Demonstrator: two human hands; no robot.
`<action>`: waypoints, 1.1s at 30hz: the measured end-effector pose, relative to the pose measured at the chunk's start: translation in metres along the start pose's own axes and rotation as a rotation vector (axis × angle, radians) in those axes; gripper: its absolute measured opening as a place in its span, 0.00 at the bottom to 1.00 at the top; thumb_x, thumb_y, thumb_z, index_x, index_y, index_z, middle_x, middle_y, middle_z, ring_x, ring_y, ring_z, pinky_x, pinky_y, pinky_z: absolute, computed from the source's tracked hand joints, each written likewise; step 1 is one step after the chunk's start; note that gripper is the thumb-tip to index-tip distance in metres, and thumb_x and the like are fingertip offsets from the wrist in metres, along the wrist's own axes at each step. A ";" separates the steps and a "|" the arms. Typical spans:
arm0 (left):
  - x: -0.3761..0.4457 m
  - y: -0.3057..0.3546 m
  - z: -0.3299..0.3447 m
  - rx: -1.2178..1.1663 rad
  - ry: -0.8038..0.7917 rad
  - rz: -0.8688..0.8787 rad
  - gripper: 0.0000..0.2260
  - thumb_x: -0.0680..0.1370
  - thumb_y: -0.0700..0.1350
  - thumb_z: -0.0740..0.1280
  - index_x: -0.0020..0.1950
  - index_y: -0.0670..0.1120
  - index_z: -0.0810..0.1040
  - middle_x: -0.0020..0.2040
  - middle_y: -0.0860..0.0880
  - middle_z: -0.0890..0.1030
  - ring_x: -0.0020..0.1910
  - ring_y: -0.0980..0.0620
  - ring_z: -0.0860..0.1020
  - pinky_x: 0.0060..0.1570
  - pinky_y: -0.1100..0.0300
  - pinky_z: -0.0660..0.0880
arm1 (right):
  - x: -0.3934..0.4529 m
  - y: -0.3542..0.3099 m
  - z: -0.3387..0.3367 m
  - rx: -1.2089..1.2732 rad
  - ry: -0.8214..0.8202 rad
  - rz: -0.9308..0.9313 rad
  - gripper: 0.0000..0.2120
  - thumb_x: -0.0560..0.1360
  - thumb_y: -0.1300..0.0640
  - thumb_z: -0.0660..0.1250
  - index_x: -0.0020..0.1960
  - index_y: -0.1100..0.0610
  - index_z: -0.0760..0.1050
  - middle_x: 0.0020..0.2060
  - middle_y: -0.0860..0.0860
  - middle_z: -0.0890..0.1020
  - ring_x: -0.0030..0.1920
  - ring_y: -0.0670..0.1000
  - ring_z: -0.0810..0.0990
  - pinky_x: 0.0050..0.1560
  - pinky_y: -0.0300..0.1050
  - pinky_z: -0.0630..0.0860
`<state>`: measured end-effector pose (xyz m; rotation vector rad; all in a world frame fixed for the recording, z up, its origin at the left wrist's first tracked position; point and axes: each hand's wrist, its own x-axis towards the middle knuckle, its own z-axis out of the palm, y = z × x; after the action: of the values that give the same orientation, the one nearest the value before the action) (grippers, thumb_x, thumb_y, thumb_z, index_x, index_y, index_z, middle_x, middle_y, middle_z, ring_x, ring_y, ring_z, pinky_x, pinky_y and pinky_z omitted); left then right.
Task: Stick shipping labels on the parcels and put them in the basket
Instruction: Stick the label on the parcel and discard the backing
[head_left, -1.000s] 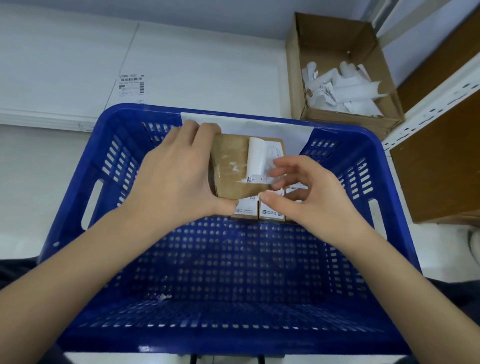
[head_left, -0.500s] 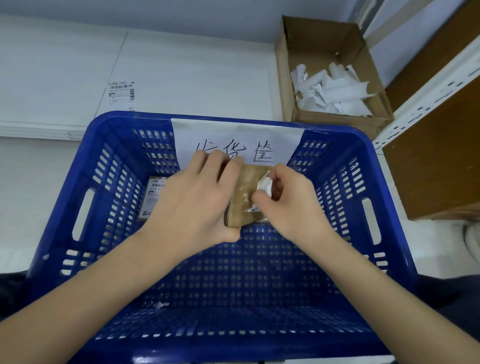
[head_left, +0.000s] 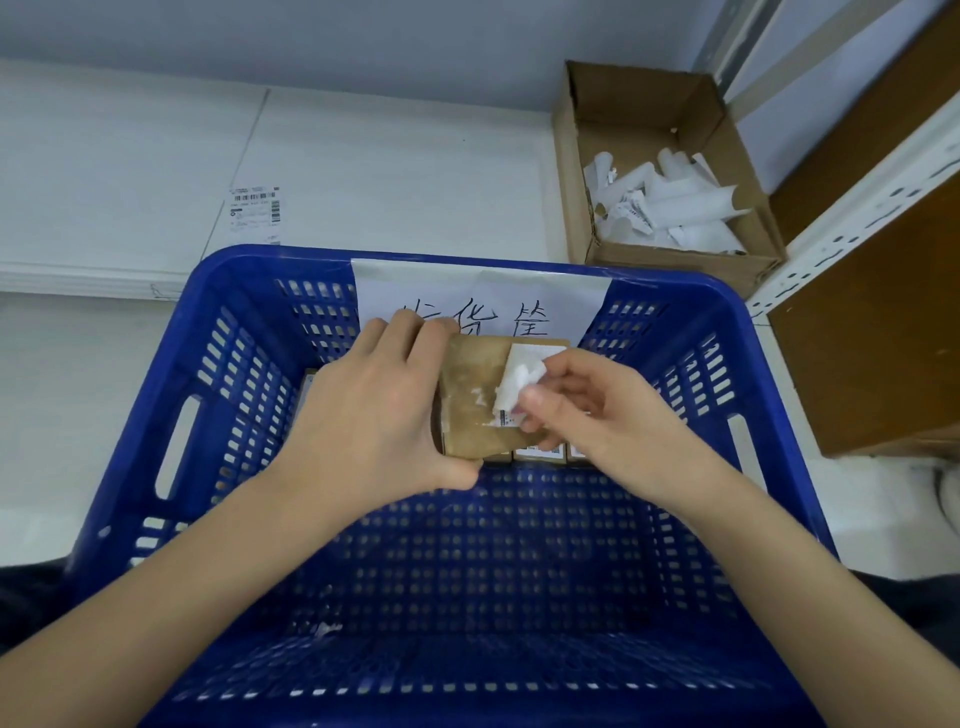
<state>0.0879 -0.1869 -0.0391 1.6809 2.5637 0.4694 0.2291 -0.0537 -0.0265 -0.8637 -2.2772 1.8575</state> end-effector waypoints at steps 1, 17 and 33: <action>0.000 0.001 -0.001 -0.002 0.006 0.001 0.40 0.53 0.60 0.69 0.60 0.41 0.74 0.48 0.46 0.77 0.45 0.44 0.77 0.29 0.52 0.77 | 0.001 0.000 0.001 0.055 0.055 0.012 0.12 0.74 0.53 0.67 0.49 0.62 0.76 0.38 0.53 0.82 0.38 0.48 0.82 0.41 0.39 0.80; -0.003 0.012 -0.004 0.097 0.040 0.041 0.38 0.51 0.54 0.76 0.57 0.38 0.76 0.46 0.43 0.78 0.41 0.42 0.76 0.27 0.61 0.65 | 0.004 0.011 0.022 -0.246 0.294 -0.325 0.08 0.74 0.56 0.70 0.42 0.47 0.71 0.33 0.46 0.75 0.37 0.46 0.74 0.40 0.41 0.74; -0.001 0.004 -0.013 -0.020 0.164 0.173 0.39 0.57 0.56 0.76 0.62 0.41 0.69 0.54 0.43 0.78 0.51 0.47 0.72 0.33 0.55 0.76 | 0.019 0.020 -0.022 -0.717 0.337 -0.622 0.21 0.75 0.49 0.61 0.67 0.52 0.74 0.63 0.51 0.76 0.61 0.51 0.71 0.60 0.53 0.72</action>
<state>0.0897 -0.1889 -0.0259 1.9436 2.5207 0.6660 0.2293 -0.0232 -0.0448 -0.3742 -2.5653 0.5984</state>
